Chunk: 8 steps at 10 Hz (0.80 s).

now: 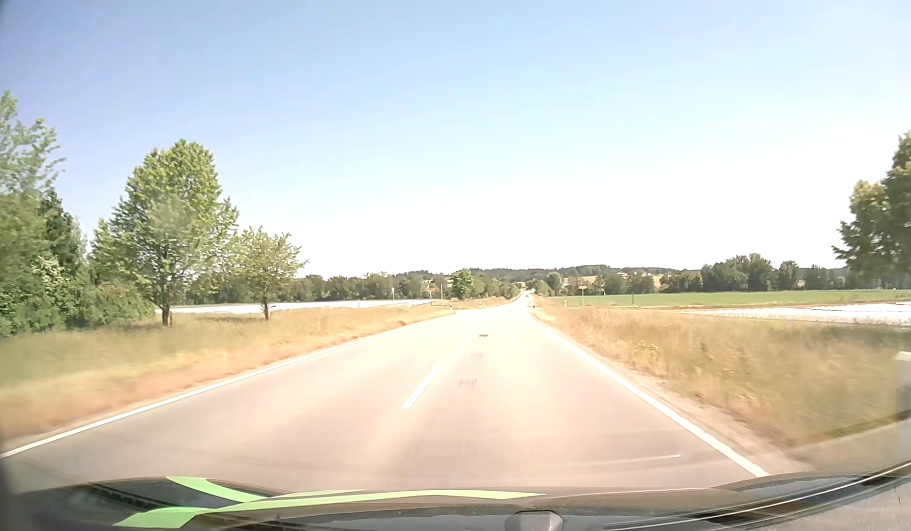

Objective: Follow the waypoints while adhering to traffic rules and regulations

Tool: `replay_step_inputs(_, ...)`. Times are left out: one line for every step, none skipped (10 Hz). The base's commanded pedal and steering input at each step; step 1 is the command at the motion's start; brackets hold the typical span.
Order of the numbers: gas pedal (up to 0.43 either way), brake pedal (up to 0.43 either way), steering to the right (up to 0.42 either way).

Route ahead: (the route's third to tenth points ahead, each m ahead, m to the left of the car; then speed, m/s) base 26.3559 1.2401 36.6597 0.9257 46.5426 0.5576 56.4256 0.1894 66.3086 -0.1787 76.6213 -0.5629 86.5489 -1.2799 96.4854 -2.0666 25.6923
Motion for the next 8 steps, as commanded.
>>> replay_step_inputs(0.228,0.0,0.006)
replay_step_inputs(0.209,0.0,0.005)
replay_step_inputs(0.209,0.0,0.005)
replay_step_inputs(0.209,0.0,0.005)
replay_step_inputs(0.209,0.0,0.006)
replay_step_inputs(0.209,0.0,0.005)
replay_step_inputs(0.209,0.0,0.005)
replay_step_inputs(0.209,0.0,0.005)
